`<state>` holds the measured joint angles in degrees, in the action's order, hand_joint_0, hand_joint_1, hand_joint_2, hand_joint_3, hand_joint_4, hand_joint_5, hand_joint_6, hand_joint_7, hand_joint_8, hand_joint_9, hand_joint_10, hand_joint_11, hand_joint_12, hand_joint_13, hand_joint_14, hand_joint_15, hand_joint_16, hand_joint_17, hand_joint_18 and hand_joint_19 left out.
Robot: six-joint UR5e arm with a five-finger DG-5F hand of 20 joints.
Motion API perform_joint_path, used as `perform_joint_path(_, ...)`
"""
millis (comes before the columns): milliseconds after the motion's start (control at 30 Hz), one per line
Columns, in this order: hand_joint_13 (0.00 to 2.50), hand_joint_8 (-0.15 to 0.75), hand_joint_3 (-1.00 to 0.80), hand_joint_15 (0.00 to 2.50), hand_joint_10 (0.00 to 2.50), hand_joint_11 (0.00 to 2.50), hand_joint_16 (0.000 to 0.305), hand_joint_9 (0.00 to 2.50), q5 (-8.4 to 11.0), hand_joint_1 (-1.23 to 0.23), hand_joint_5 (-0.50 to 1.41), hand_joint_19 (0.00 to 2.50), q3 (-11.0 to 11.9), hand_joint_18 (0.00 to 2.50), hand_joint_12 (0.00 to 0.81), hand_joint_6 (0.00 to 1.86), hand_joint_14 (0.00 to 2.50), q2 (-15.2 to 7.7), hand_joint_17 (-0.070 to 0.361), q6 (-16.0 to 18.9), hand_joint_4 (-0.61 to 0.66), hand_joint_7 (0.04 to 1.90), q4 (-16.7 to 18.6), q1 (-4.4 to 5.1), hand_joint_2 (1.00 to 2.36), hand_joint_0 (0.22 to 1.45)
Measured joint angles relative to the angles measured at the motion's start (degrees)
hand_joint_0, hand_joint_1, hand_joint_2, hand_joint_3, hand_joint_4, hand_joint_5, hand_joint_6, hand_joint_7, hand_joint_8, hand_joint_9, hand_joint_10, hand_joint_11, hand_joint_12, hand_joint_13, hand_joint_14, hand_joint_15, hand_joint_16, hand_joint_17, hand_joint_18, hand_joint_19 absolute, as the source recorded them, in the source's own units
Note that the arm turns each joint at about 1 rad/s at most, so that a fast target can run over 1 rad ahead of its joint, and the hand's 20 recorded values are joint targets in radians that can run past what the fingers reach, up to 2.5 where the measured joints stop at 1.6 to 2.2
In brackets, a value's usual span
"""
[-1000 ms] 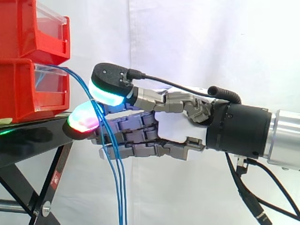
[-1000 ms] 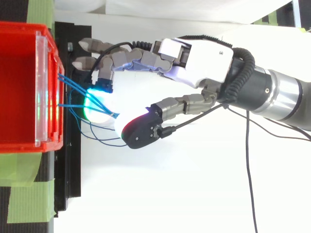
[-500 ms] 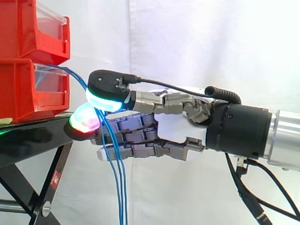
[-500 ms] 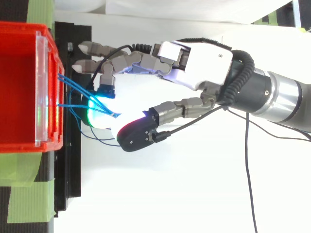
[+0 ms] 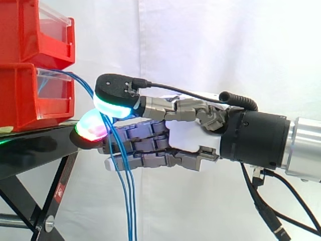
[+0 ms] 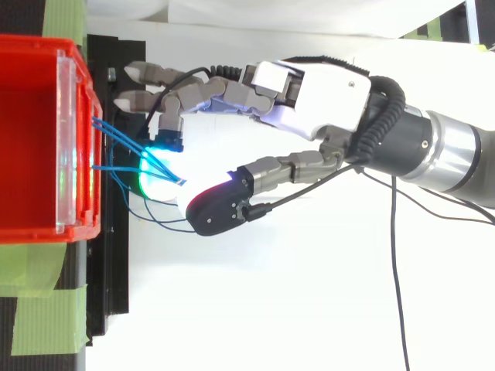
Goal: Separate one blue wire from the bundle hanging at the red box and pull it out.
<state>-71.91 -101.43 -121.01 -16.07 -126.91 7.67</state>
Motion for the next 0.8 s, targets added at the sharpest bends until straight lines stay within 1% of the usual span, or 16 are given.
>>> perform_joint_path(300,0.14,0.289,-0.40,0.15,0.00,0.09,0.052,0.17,-0.06,-0.62,-0.20,0.36,0.0,0.12,0.352,0.78,0.00,0.0,0.116,0.2,0.30,1.02,-0.2,-0.10,1.01,0.60)
perform_joint_path(800,0.15,0.291,-0.38,0.15,0.00,0.11,0.052,0.19,-0.17,-0.62,-0.20,0.36,0.0,0.13,0.353,0.78,0.00,0.1,0.116,0.6,0.30,1.03,-0.1,-0.26,1.01,0.61)
